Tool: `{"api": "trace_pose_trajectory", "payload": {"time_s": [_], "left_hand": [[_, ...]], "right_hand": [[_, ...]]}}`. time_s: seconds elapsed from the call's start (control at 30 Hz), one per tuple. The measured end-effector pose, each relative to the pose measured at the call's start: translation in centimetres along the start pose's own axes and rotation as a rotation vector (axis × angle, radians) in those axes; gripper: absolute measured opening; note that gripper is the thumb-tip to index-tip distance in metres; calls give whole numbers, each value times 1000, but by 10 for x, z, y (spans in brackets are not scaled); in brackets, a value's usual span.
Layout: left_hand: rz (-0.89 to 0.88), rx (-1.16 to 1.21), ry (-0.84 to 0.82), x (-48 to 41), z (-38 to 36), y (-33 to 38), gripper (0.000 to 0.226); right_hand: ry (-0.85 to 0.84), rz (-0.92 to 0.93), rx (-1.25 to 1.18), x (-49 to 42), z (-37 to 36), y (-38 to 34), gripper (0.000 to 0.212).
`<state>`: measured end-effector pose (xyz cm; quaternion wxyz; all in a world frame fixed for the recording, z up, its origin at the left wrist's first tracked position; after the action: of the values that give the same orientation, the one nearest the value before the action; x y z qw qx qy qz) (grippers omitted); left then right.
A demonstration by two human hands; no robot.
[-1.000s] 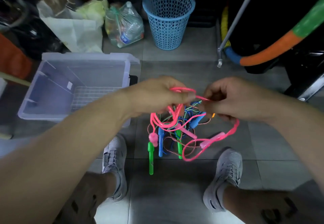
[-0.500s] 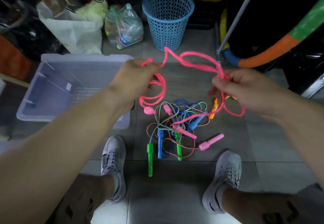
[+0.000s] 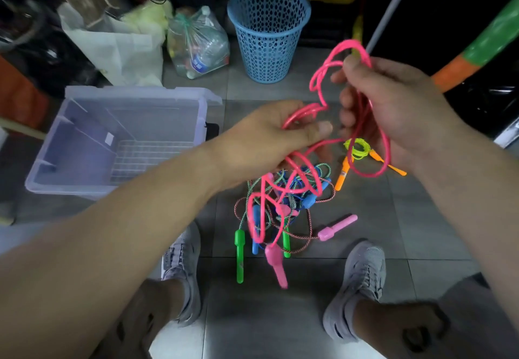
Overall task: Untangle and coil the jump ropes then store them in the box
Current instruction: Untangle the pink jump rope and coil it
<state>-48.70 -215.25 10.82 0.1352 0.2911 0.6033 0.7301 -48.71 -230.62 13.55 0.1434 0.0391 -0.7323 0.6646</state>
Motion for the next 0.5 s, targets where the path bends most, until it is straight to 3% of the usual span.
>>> {"api": "trace_pose_trajectory", "payload": {"time_s": [0.07, 0.13, 0.2, 0.27, 0.4, 0.5], "left_hand": [[-1, 24, 62, -2, 3, 0, 11], [12, 43, 134, -4, 9, 0, 13], [41, 78, 199, -5, 16, -2, 20], [85, 163, 217, -6, 17, -5, 25], [135, 218, 214, -8, 14, -9, 26], [166, 327, 234, -10, 15, -12, 16]], "right_hand": [[32, 71, 94, 1, 10, -8, 22], [-10, 97, -3, 3, 21, -18, 22], [-90, 43, -126, 9, 26, -25, 23], [-150, -53, -91, 16, 25, -18, 22], [-137, -282, 298, 18, 10, 21, 21], [-124, -172, 906, 16, 1, 45, 32]]}}
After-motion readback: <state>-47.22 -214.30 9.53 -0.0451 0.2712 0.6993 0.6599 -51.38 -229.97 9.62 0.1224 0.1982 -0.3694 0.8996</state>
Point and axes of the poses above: each hand's wrist, its own x-axis away from the middle knuckle, its own z-axis out of the back of the hand, y = z × x, the point moved 4 cm from there along -x, towards the middle knuckle, and after that the axes turned 2 degrees about y, right-handed, at the moved point
